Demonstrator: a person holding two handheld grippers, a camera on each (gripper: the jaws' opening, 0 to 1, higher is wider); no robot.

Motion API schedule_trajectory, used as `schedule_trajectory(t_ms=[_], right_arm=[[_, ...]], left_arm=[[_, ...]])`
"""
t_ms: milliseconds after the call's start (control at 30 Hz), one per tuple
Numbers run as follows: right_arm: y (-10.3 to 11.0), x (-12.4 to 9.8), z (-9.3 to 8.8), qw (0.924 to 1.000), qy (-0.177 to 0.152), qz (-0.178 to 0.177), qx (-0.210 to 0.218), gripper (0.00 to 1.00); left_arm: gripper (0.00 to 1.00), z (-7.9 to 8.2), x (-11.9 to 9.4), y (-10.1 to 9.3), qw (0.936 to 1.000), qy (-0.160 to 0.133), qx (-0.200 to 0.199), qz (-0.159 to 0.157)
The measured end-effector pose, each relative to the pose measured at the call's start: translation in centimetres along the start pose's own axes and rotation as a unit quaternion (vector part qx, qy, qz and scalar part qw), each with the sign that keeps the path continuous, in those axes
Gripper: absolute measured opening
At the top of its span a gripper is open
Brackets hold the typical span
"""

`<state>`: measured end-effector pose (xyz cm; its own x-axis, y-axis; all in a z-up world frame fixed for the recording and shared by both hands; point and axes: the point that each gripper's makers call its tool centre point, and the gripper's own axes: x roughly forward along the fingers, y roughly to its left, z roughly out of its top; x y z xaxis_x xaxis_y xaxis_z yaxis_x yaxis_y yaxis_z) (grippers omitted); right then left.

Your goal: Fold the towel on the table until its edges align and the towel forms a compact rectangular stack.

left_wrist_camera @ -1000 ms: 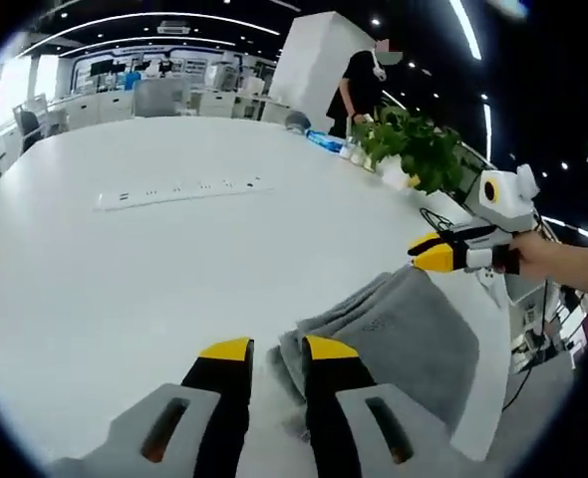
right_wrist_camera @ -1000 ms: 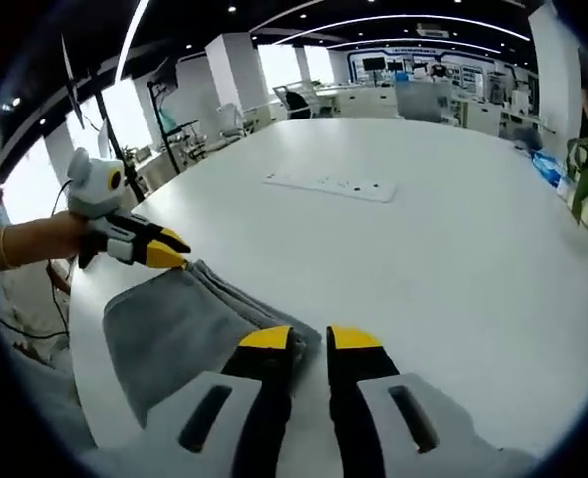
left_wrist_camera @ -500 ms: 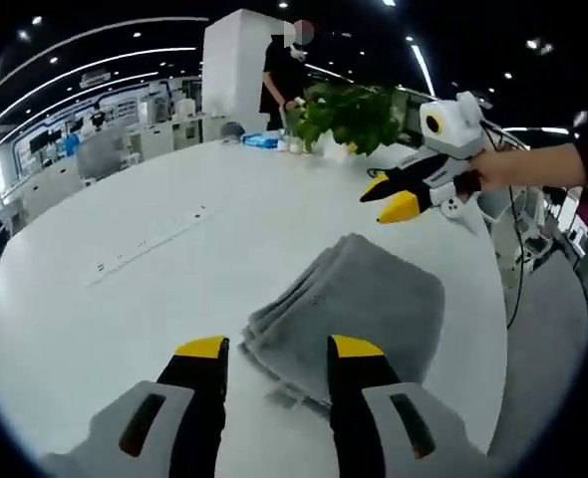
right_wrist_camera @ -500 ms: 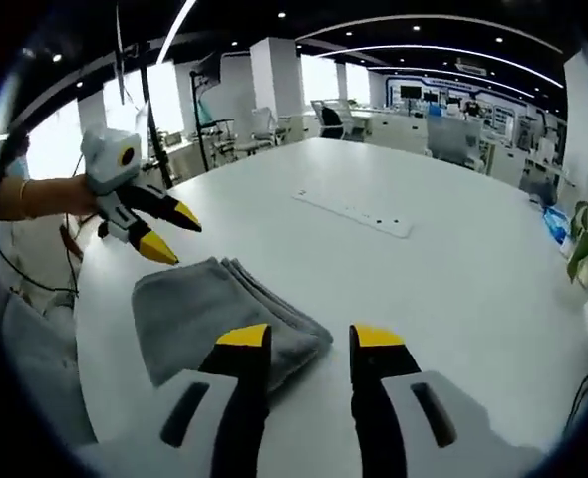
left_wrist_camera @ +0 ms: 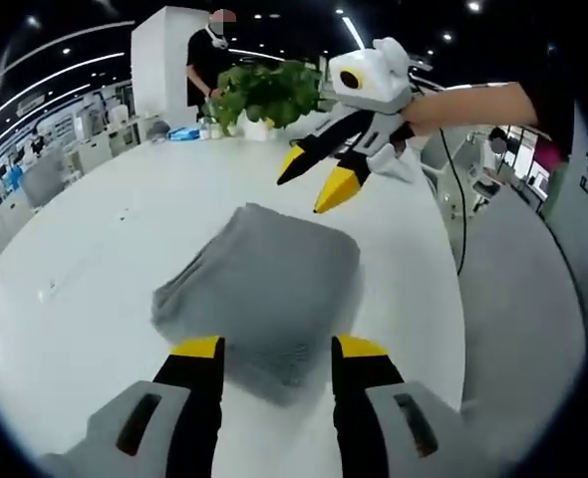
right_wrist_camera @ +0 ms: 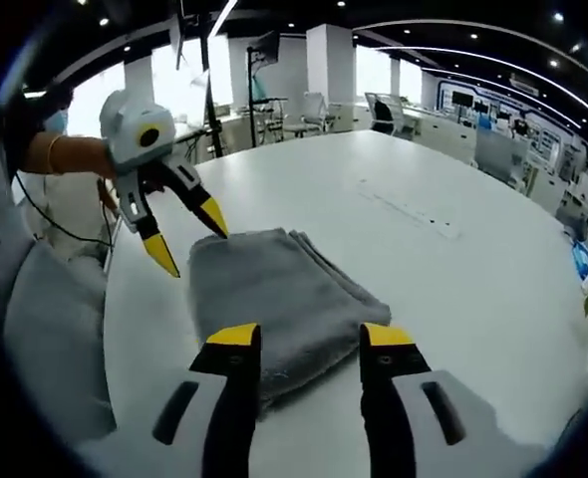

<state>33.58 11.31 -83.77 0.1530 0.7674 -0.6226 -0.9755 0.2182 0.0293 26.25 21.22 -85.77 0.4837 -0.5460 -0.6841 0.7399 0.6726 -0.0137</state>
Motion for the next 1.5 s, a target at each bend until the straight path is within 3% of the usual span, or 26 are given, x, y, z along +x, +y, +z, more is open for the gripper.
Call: schedule_trajectory(t_ms=[167, 500, 800, 1100, 1300, 1500], right_arm=[[2.5, 0.2, -1.5, 0.999, 0.02, 0.03, -0.026, 0.4], [4.6, 0.7, -3.9, 0.9978, 0.036, 0.047, -0.031, 0.42], [4.2, 1.8, -5.5, 0.9974, 0.047, 0.037, -0.04, 0.43], [3.9, 2.9, -6.9, 0.991, 0.076, 0.027, -0.107, 0.43], [2.6, 3.5, -6.9, 0.9914, 0.072, 0.007, -0.109, 0.36], [0.6, 4.4, -6.2, 0.9923, 0.066, -0.002, -0.105, 0.35]], left_arm=[[0.41, -1.3, 0.1, -0.6, 0.9992, 0.021, 0.029, 0.015], [0.41, -2.6, 0.8, -0.7, 0.9985, 0.034, 0.032, 0.026], [0.39, -3.8, 2.3, -0.5, 0.9962, 0.052, 0.052, 0.046], [0.32, -4.0, 2.7, 0.4, 0.9959, 0.044, 0.048, 0.063], [0.31, -3.8, 3.0, 0.8, 0.9951, 0.042, 0.056, 0.07], [0.3, -3.2, 3.8, 2.9, 0.995, 0.037, 0.053, 0.076]])
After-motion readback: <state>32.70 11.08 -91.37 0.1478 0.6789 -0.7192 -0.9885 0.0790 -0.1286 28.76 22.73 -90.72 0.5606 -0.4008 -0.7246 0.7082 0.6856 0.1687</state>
